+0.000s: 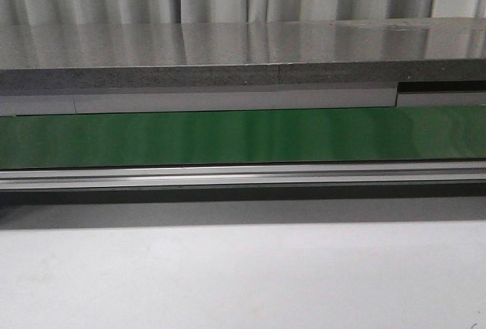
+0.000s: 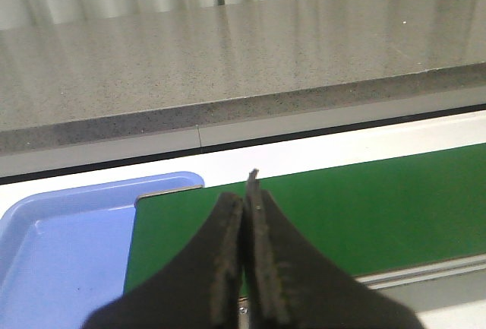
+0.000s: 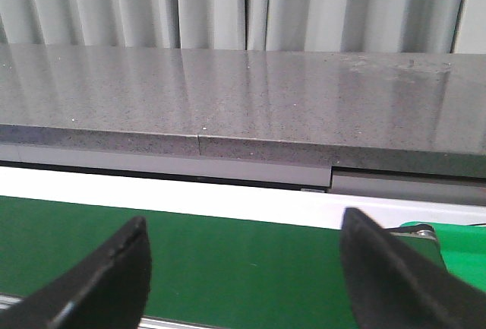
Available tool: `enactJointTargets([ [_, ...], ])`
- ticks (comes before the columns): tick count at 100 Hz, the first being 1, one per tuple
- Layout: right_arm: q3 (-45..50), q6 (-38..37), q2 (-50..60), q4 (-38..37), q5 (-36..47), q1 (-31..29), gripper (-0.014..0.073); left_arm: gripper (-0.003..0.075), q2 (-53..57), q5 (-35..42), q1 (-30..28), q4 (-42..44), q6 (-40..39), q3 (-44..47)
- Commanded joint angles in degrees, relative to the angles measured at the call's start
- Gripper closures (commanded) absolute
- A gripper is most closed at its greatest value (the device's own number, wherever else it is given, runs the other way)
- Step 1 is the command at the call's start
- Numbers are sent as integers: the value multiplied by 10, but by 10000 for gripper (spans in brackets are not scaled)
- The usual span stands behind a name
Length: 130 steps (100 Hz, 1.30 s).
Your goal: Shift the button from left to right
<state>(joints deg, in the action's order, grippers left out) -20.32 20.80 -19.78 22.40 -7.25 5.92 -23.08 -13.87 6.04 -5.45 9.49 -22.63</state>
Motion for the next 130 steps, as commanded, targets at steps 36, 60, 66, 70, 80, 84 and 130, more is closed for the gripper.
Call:
enactJointTargets([
  [36, -14, 1, -1, 6, 37, 3, 658, 740, -4, 43, 5, -6, 0, -16],
  [60, -14, 1, -1, 6, 37, 3, 662, 740, -4, 43, 5, -6, 0, -16],
  [66, -14, 1, -1, 6, 37, 3, 662, 740, -4, 43, 5, -6, 0, -16],
  [70, -14, 1, -1, 6, 37, 3, 662, 740, -4, 43, 5, -6, 0, -16],
  [80, -14, 1, -1, 6, 37, 3, 662, 740, -4, 43, 5, -6, 0, -16],
  [84, -14, 1, -1, 6, 37, 3, 662, 740, -4, 43, 5, -6, 0, -16],
  [130, -12, -4, 3, -32, 35, 3, 662, 740, -4, 43, 5, -6, 0, -16],
])
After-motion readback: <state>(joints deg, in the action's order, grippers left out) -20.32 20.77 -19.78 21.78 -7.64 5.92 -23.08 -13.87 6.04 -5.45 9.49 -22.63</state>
